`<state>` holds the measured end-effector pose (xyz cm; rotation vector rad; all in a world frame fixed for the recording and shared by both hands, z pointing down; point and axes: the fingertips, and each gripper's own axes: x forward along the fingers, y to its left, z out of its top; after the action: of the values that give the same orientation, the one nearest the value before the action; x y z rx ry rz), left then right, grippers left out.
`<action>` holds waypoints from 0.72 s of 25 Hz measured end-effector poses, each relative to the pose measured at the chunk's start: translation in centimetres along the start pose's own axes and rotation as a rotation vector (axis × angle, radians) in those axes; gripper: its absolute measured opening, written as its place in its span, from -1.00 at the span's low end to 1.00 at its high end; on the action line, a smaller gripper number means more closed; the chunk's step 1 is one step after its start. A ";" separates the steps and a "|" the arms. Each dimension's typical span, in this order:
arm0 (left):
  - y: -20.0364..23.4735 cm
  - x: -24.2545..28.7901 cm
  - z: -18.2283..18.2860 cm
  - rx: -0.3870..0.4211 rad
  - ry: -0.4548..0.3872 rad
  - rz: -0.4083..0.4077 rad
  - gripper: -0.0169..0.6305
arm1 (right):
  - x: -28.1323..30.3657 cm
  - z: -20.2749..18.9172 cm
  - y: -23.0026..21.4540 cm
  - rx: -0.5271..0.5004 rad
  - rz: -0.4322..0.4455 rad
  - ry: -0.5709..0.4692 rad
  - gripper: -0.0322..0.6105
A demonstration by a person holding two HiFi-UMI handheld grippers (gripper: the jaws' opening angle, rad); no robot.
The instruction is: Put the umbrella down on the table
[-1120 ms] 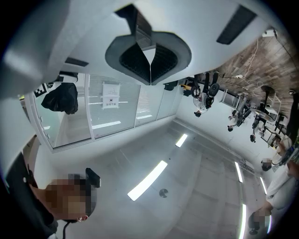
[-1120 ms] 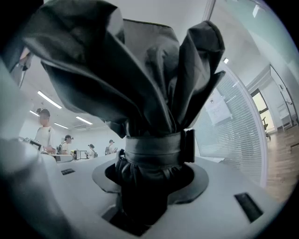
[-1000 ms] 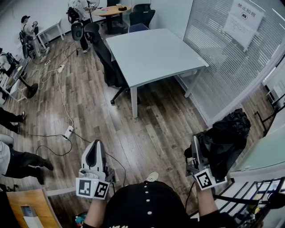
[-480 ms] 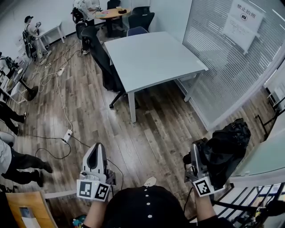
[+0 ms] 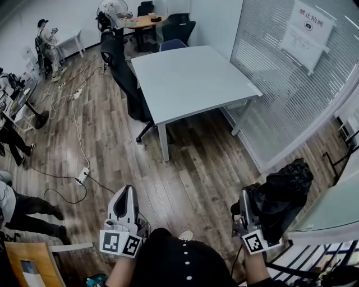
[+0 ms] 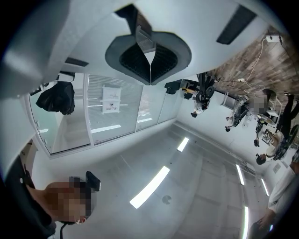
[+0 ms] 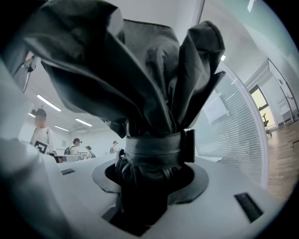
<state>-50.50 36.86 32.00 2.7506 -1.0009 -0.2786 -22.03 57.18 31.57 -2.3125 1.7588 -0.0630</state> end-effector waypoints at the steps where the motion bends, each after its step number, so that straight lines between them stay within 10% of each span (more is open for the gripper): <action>1: -0.1 0.1 -0.2 0.002 0.005 0.000 -0.90 | 0.1 -0.1 -0.2 0.005 -0.002 0.001 -0.15; 18: 0.8 3.6 -1.2 -0.002 0.028 -0.004 -0.90 | 3.1 -1.4 -1.0 -0.001 0.011 0.039 -0.15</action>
<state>-48.03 34.05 32.96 2.7473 -0.9879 -0.2407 -20.43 54.24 32.77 -2.3167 1.7906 -0.1062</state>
